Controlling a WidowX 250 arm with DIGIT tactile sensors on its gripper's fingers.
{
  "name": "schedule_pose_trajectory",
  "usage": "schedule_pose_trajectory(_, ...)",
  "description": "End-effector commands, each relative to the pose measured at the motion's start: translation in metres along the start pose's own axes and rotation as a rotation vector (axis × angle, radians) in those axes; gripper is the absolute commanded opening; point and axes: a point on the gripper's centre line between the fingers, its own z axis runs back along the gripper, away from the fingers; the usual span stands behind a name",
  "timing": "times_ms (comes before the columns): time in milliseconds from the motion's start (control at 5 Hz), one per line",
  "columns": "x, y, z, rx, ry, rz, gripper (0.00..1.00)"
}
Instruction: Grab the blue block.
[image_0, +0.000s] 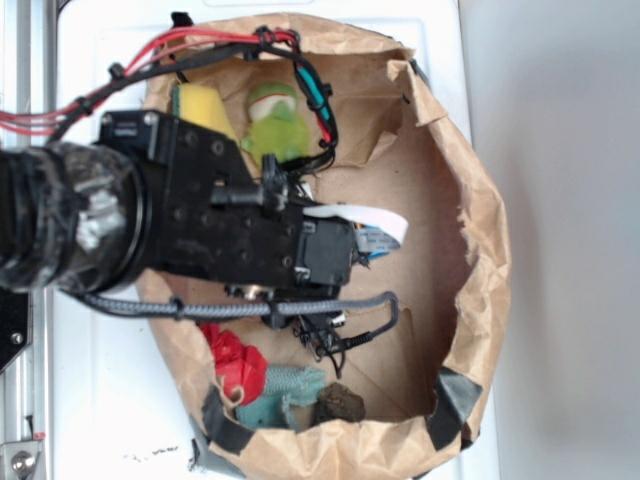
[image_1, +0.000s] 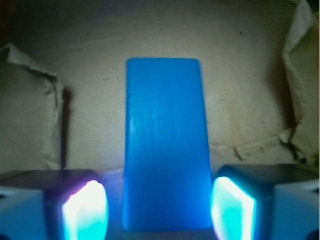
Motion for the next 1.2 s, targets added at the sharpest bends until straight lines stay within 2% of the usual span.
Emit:
schedule_pose_trajectory(0,0.013,0.002,0.010,-0.011,-0.038,0.005,0.00)
schedule_pose_trajectory(400,0.013,0.001,0.009,-0.006,-0.047,0.009,0.00)
schedule_pose_trajectory(600,0.014,0.003,0.011,-0.031,-0.048,0.021,0.00)
schedule_pose_trajectory(800,0.027,0.003,0.039,-0.093,-0.052,0.051,0.00)
schedule_pose_trajectory(1000,0.046,-0.006,0.074,-0.137,0.011,0.026,0.00)
